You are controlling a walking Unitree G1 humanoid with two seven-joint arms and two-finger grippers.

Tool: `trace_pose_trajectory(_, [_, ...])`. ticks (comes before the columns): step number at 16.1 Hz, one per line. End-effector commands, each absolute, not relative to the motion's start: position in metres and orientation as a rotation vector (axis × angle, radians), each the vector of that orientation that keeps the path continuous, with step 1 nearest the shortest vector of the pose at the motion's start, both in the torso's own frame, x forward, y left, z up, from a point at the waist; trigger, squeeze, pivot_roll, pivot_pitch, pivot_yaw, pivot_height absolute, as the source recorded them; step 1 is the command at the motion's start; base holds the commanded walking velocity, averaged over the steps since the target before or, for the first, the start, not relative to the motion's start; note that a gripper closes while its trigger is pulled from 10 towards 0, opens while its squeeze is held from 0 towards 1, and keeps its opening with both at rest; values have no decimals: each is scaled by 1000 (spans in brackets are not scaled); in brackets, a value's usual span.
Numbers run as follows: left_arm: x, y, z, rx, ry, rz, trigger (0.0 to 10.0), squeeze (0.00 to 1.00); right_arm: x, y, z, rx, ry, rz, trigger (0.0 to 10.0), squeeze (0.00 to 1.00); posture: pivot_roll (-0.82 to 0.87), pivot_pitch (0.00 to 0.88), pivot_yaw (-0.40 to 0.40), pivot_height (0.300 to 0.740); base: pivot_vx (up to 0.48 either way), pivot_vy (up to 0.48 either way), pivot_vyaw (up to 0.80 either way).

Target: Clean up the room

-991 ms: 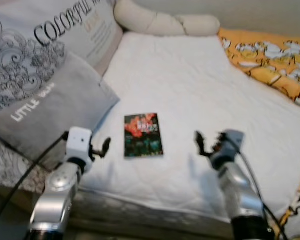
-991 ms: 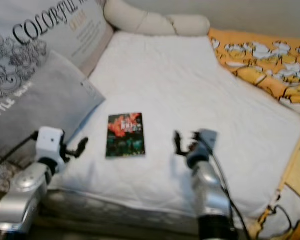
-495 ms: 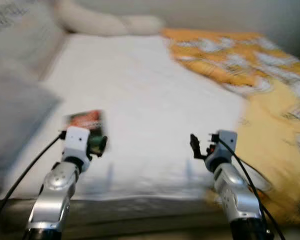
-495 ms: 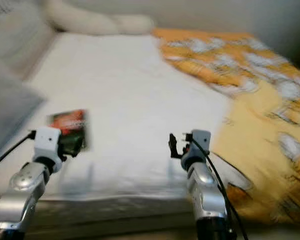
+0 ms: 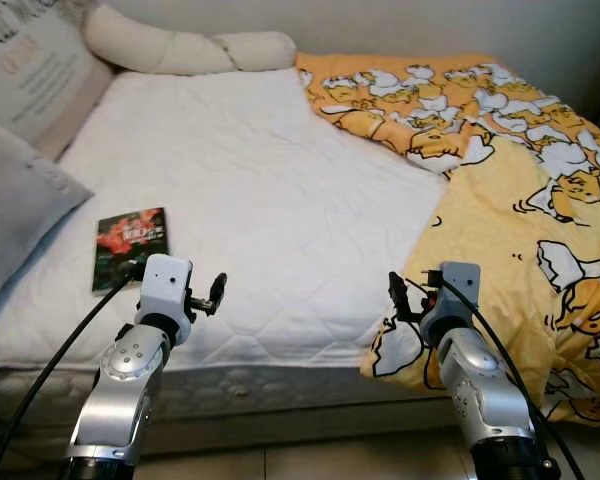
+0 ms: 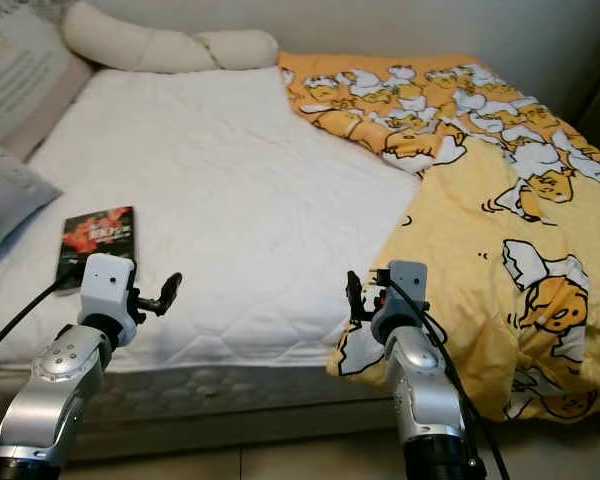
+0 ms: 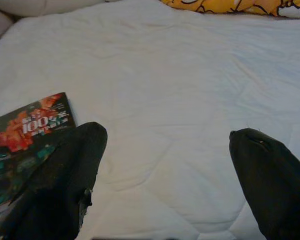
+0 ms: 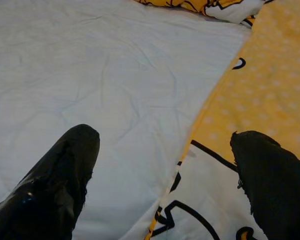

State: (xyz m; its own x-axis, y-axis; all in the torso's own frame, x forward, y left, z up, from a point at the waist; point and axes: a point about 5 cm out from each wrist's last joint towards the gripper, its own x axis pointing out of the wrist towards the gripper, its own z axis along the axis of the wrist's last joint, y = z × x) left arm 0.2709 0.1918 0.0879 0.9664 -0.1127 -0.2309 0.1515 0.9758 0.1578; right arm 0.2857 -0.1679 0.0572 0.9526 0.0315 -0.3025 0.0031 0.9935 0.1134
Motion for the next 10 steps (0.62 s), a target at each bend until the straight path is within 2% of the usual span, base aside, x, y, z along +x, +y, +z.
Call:
trace_pose_trajectory(1, [272, 190, 89, 186, 209, -133, 10000, 208, 286, -169, 59, 104, 306, 12, 10000, 0, 52, 0, -25, 740, 0, 0, 0])
trace_pose_trajectory(5, [274, 188, 91, 208, 196, -137, 10000, 224, 286, -170, 57, 90, 319, 9, 10000, 0, 54, 0, -28, 740, 0, 0, 0])
trace_pose_trajectory(10, [276, 185, 91, 190, 191, -133, 10000, 220, 287, -168, 58, 85, 317, 24, 10000, 0, 52, 0, -28, 740, 0, -417, 0])
